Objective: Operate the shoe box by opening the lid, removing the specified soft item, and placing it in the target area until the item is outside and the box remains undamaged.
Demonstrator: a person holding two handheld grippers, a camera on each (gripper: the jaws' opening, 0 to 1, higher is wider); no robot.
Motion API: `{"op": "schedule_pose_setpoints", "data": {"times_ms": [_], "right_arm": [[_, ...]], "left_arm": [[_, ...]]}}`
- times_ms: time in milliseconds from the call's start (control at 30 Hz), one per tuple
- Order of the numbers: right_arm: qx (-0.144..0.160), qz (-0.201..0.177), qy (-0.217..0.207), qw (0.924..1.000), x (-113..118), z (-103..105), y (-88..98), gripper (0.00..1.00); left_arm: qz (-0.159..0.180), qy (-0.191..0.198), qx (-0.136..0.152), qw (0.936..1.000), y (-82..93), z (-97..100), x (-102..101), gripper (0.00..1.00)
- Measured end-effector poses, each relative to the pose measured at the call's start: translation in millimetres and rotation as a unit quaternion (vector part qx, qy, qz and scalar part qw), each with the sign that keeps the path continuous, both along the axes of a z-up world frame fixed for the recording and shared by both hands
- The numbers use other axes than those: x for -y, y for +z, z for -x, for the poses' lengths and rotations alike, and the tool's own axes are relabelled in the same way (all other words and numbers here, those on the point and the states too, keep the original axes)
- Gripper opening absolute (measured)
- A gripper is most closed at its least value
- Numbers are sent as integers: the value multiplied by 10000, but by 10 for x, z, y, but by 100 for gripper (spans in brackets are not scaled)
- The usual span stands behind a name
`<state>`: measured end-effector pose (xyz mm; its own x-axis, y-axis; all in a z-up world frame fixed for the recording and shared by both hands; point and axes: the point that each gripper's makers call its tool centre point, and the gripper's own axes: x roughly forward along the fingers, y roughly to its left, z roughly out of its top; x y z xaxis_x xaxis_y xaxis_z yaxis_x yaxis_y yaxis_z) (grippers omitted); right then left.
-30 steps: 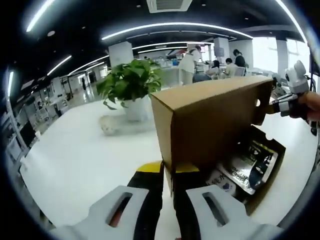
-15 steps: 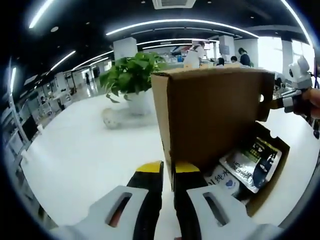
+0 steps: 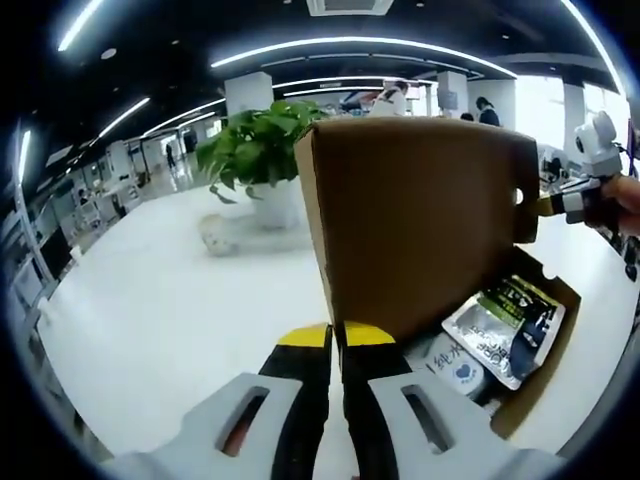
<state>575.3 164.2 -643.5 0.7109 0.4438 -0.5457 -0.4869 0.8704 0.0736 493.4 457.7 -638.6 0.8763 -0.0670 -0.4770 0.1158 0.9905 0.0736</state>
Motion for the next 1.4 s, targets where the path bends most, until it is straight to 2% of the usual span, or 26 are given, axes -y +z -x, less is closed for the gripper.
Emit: {"op": "schedule_pose_setpoints", "data": {"times_ms": [467,600,900,1067,1400], "right_arm": [[-46,47,9,10000,-30,-110,-20,0],[-60,-29,-25,10000,-36,-143,-30,0],[-75,-13,24,10000,-42,-186,-85,0],[-171,63,8,9998,-28,-113,-173,0],[-238,14,-32,9997,-24,-115,-242,0]], "left_arm": [[104,13,4,9999,9,-115,-39,1],[281,87,10,9996,4,-155,-64,1],[238,33,-9,9997,-1,-197,-59,1],[254,49,-32,9997,-7,-239,-69,1],[228,49,-86,9997,-23,-297,-82,1]]}}
